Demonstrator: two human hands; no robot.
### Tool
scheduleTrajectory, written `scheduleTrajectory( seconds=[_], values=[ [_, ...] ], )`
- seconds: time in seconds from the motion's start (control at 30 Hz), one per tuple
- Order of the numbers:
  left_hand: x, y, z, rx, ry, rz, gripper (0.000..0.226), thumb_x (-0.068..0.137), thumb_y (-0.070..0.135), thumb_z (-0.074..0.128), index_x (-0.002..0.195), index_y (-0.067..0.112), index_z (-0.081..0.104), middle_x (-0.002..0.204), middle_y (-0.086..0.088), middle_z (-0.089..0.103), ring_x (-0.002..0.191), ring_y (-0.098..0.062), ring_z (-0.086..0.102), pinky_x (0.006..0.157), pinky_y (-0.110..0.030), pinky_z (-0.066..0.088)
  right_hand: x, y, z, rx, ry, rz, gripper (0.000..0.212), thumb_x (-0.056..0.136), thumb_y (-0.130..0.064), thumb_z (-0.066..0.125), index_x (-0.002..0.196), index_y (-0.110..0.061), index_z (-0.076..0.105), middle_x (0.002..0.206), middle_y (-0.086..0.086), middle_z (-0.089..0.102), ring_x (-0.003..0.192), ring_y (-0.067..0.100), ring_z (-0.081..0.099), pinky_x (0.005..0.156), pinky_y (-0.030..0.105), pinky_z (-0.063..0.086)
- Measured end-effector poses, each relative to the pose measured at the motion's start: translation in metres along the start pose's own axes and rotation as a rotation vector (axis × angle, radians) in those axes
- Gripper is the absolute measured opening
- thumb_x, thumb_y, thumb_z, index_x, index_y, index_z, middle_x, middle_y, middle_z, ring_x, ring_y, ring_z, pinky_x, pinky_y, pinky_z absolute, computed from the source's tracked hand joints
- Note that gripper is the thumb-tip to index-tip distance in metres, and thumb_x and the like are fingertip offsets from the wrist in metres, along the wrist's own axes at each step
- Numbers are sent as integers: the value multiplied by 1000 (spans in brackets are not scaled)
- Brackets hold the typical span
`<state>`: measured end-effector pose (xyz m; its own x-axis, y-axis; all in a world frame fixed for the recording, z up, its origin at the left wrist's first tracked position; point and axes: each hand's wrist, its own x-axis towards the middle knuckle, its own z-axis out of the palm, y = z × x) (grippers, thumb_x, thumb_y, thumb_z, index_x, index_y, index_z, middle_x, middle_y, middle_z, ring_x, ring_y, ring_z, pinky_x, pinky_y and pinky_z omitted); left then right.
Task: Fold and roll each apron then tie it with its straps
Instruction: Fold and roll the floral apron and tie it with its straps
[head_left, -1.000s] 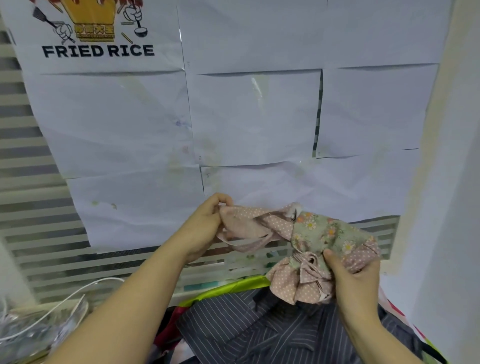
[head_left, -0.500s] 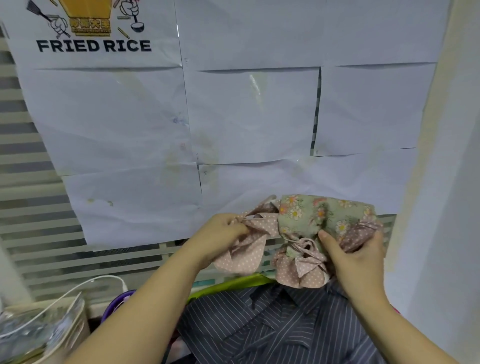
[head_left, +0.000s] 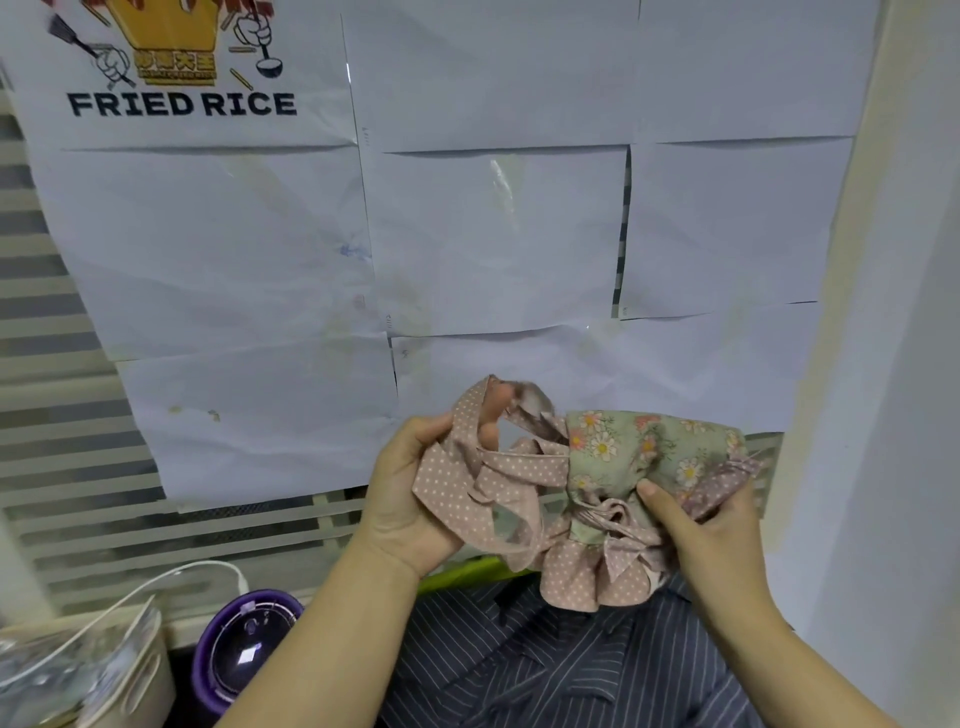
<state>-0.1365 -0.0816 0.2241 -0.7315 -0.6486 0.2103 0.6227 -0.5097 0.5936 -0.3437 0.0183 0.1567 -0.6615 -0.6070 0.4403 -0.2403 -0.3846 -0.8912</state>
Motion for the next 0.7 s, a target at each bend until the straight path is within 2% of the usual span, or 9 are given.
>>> scheduleTrajectory(
  seconds=[0.07,0.1,0.17,0.23,0.37,0.5,0.57,0.63,0.7],
  values=[
    [-3,1,3,72,-62,-50,94,58,25,84,139,4,43,136,-17,54,138,-29,32,117,-50,16,-2,2,1,71,-2,23,71,61,-37,86,118,-12,52,108,6,69,101,24,66,92,50,51],
    [-5,4,3,80,-105,-71,93,66,30,80,144,6,36,143,-20,46,144,-32,19,118,-52,9,-1,2,1,102,0,46,85,51,-50,88,119,-12,52,109,7,69,101,26,66,92,52,50],
    [-3,11,-5,35,-247,-121,78,83,33,67,148,8,32,148,-22,38,139,-36,32,116,-52,19,1,3,0,191,-5,92,103,37,-61,88,120,-10,53,109,10,69,101,30,67,92,54,50],
    [-3,20,-8,1,-316,-119,59,92,31,56,143,6,40,140,-19,49,135,-36,39,117,-50,19,5,2,-3,290,-20,150,109,31,-57,91,121,-9,53,109,14,69,101,33,67,92,56,49],
    [-5,31,5,112,-242,23,32,71,24,80,97,8,72,109,-10,69,116,-30,59,104,-46,43,11,3,-5,408,-79,239,114,26,-47,95,123,-4,52,111,20,67,102,37,65,92,59,48],
    [0,29,18,193,-212,115,54,64,19,86,112,4,68,112,-13,68,106,-25,65,88,-39,54,12,2,-1,493,-151,282,110,27,-38,97,122,-3,54,112,20,67,102,36,66,86,50,54],
    [0,32,16,393,-147,114,73,63,18,88,128,10,57,123,-12,64,110,-25,64,84,-36,54,12,0,-1,559,-194,321,90,47,-22,91,125,-1,53,113,21,67,98,33,67,82,44,56],
    [-1,36,13,632,-122,78,76,66,11,81,132,34,51,132,-2,59,113,-22,62,79,-38,56,11,-2,1,630,-226,365,64,67,-5,69,128,2,51,112,22,66,93,30,69,77,42,58],
    [-2,38,13,816,-108,51,75,68,5,72,117,59,52,129,4,61,103,-19,65,73,-41,55,11,-2,1,679,-248,425,59,70,-1,62,128,5,51,108,23,67,86,29,70,70,40,59]
  ],
)
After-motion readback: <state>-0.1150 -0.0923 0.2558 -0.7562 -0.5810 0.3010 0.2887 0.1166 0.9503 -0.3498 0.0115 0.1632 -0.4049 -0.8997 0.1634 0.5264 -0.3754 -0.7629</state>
